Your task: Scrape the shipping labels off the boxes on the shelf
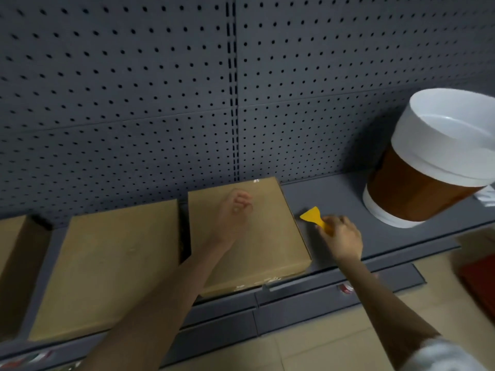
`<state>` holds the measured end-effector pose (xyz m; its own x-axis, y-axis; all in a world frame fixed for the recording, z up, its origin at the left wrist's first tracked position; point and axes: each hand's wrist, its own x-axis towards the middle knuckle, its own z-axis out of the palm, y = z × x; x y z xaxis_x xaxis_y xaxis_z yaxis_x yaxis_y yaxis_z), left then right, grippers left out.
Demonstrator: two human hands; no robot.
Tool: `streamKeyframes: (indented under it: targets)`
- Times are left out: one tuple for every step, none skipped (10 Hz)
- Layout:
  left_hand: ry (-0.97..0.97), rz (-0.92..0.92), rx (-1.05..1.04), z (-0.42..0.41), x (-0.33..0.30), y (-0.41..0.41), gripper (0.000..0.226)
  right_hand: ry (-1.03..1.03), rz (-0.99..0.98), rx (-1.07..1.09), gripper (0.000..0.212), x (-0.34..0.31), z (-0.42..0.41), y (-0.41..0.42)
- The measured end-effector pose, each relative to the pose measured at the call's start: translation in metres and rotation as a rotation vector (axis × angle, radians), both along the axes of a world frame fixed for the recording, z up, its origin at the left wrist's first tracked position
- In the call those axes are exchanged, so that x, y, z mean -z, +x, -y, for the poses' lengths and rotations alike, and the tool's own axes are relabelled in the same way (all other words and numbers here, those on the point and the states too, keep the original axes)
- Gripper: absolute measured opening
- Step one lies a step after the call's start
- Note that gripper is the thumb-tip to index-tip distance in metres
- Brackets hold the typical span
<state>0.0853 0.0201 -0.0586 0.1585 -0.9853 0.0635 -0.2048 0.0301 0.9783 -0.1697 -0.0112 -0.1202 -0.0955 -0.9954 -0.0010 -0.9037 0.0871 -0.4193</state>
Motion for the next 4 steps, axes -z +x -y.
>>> streamKeyframes:
  targets:
    - [-0.039, 0.018, -0.015, 0.012, 0.012, -0.002, 0.024, 0.029, -0.033, 0.005, 0.034, 0.018, 0.007, -0.004]
    - [-0.033, -0.015, 0.009, 0.018, 0.020, -0.005, 0.021, 0.050, -0.060, 0.032, 0.033, 0.029, 0.012, -0.005]
    - [-0.023, -0.014, 0.034, 0.018, 0.028, -0.005, 0.020, 0.036, -0.064, 0.056, 0.031, 0.036, 0.014, -0.006]
    - [-0.049, 0.012, 0.048, 0.010, 0.026, -0.006, 0.023, 0.017, -0.038, 0.067, 0.032, 0.037, 0.012, -0.006]
